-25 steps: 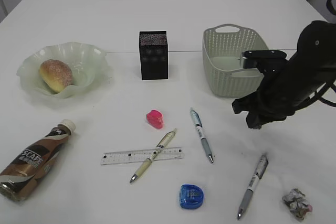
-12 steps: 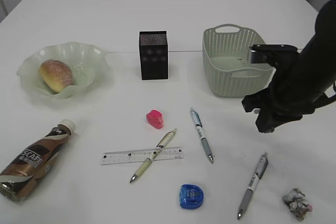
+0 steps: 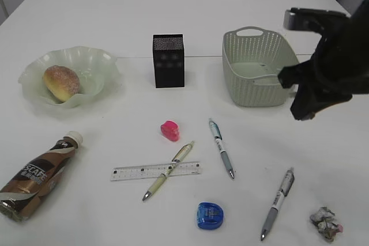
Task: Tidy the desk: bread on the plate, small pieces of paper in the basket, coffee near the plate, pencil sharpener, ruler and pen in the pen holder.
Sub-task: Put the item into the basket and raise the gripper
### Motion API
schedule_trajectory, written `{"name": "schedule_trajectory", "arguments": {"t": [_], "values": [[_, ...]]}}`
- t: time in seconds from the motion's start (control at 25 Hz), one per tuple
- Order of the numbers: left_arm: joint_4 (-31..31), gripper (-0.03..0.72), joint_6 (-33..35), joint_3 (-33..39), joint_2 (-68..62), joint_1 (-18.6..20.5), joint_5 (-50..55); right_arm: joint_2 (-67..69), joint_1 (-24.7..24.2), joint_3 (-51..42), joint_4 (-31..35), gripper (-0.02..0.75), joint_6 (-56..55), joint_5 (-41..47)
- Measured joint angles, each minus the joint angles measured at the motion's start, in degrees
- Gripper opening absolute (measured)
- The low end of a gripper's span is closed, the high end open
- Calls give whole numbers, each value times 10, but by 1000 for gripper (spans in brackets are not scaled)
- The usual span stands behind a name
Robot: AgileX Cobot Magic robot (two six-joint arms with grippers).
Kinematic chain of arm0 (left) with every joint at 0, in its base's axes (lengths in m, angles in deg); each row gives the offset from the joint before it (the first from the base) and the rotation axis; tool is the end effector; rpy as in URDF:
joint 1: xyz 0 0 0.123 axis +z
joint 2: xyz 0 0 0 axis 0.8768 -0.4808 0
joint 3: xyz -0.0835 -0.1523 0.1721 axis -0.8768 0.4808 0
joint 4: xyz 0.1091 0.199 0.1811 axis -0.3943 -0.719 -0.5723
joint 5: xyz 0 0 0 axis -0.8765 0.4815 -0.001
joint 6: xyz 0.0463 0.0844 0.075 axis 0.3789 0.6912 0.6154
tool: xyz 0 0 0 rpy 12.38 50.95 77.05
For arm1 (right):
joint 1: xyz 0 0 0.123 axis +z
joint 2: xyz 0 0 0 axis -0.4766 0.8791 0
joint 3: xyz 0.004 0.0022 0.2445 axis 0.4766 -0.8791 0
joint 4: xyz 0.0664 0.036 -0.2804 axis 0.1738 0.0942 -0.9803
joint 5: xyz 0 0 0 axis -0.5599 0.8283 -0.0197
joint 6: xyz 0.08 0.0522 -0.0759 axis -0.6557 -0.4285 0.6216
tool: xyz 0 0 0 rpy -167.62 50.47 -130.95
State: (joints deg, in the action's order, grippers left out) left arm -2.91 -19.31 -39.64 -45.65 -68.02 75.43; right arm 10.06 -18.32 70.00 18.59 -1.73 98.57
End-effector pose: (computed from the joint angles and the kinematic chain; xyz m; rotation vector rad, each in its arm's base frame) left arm 0.3331 -0.0337 0.4399 -0.0592 2.3285 -0.0785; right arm 0.3463 0.0855 0.1714 -0.2906 2.8916 0.3080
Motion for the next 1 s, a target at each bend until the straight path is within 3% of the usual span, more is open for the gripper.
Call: {"name": "schedule_trajectory", "arguments": {"t": [0.52, 1.0], "values": [[8, 433, 0, 0, 0, 0, 0, -2, 0, 212, -37, 16, -13, 13], [8, 433, 1, 0, 0, 0, 0, -2, 0, 228, -60, 16, -17, 9]]}}
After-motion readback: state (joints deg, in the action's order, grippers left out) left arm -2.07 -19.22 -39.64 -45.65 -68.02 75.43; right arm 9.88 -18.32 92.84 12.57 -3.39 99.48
